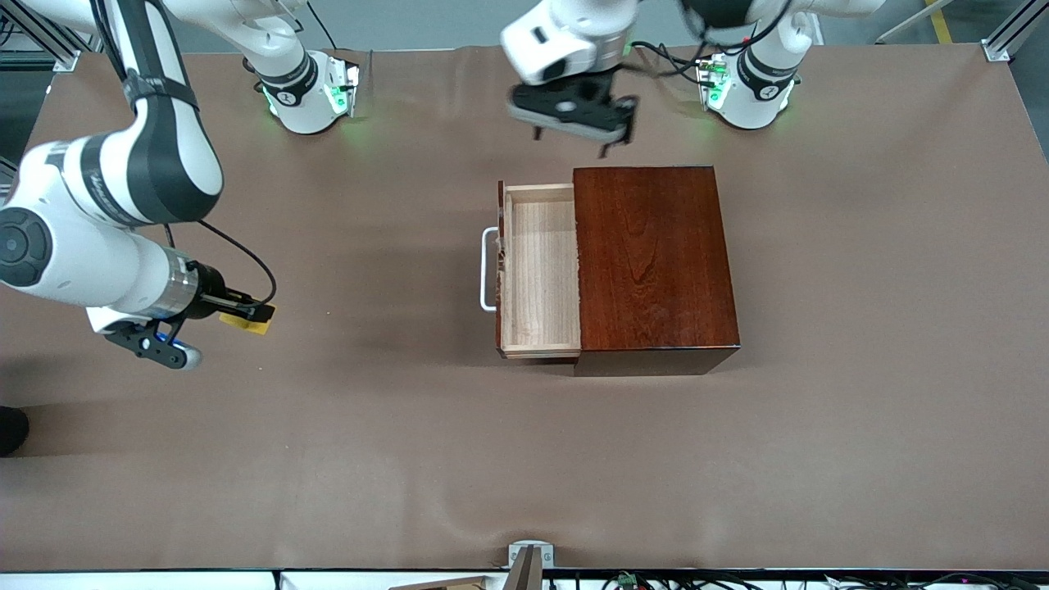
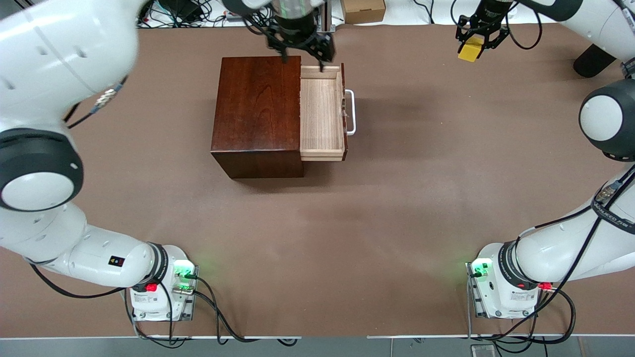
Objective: Open drawer, take yellow block, close drawer
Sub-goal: 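Move the left gripper to the drawer front while the right gripper holds the block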
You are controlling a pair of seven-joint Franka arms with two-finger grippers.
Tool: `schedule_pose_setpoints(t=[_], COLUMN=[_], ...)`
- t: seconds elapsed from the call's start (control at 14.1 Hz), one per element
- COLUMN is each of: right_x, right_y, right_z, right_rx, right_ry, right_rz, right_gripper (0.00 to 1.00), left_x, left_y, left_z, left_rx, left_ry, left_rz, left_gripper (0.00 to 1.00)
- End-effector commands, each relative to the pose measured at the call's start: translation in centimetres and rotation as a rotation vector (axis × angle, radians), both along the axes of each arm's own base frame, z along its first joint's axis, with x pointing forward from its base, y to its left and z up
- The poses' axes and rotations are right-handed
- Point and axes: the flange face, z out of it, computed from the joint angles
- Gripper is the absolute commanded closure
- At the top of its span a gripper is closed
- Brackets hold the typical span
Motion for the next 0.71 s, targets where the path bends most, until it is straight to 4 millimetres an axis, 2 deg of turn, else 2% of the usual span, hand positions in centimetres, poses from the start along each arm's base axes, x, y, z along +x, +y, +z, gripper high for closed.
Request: schedule_pose_setpoints(t=[0.0,0.14,0.35,0.5,0.64], right_x=[0.2,-0.2,-0.3,-0.3,0.2], right_y=[-1.4,-2.8,-4.7,-7.0,-9.1], right_z=[-2.2,-5.0,-7.1,-8.0,-9.9], right_rx=[-0.022,-0.016,-0.013,-0.008,-0.007], right_ry=[-0.031,-0.074,-0.117,-0.116,-0.122], right_rz=[0.110,0.166,0.220,0.261,0.291], right_gripper=[1.00,1.00,1.00,1.00,1.00], left_x=[2.4,2.8,5.3,6.6,7.6], left_y=[-3.0,-5.6,-7.3,-7.9,-8.4], left_z=[-2.5,-3.6,-8.5,-11.6,-15.0], left_rx=[-0.086,-0.138,-0.198,-0.227,-0.229], left_ry=[-0.036,-0.050,-0.088,-0.109,-0.125], left_rz=[-0.265,-0.452,-0.757,-0.869,-0.952], left_gripper=[0.00,0.00,0.00,0.00,0.00])
